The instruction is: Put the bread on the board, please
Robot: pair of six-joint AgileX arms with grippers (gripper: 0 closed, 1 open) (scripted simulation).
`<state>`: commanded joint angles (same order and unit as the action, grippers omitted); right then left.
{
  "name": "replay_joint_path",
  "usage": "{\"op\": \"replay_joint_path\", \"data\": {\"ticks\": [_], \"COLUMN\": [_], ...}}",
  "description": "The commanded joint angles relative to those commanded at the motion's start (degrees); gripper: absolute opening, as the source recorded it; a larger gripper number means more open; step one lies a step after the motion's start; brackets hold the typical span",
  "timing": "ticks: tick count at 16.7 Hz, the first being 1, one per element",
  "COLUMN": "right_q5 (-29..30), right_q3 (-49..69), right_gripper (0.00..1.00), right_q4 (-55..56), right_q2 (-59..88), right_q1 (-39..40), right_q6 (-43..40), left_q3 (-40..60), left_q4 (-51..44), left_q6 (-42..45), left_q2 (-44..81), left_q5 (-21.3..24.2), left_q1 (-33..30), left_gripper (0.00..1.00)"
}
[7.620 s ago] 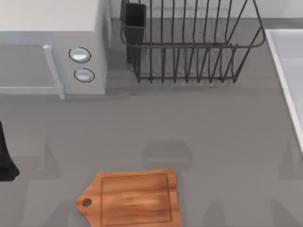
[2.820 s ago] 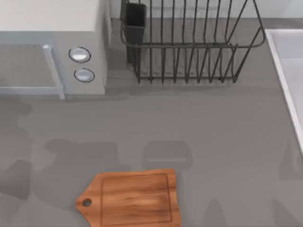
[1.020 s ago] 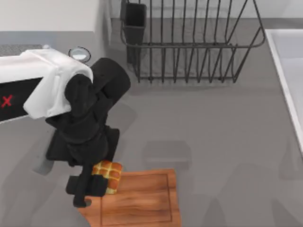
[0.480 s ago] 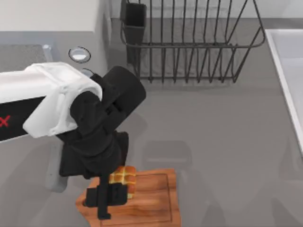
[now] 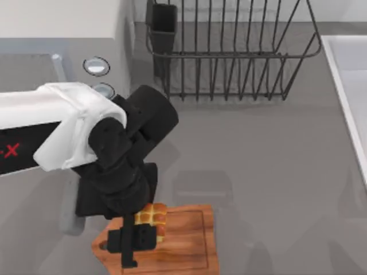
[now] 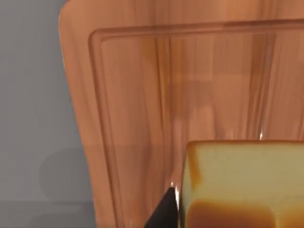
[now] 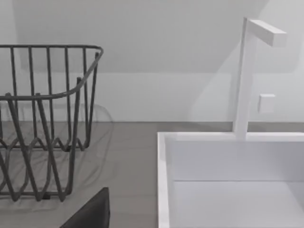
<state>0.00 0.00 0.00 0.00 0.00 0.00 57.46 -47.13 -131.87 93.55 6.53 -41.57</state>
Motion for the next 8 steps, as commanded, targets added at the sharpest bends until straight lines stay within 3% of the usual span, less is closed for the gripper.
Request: {"op": "replay_joint_path", "data": {"ticks": [8], "right_q5": [0.0], "right_q3": [0.0], "right_gripper": [1.00], "right_q4": [0.0], "right_q2": [0.0], "right_q1": [0.0], "right_q6": [0.0], "left_q3": [-2.4], "left_q4": [5.4], "left_q6": [-0.6], "left_q2": [2.2], "left_q5": [0.0], "left_q1": [-0.7], "left_gripper": [0.00]}}
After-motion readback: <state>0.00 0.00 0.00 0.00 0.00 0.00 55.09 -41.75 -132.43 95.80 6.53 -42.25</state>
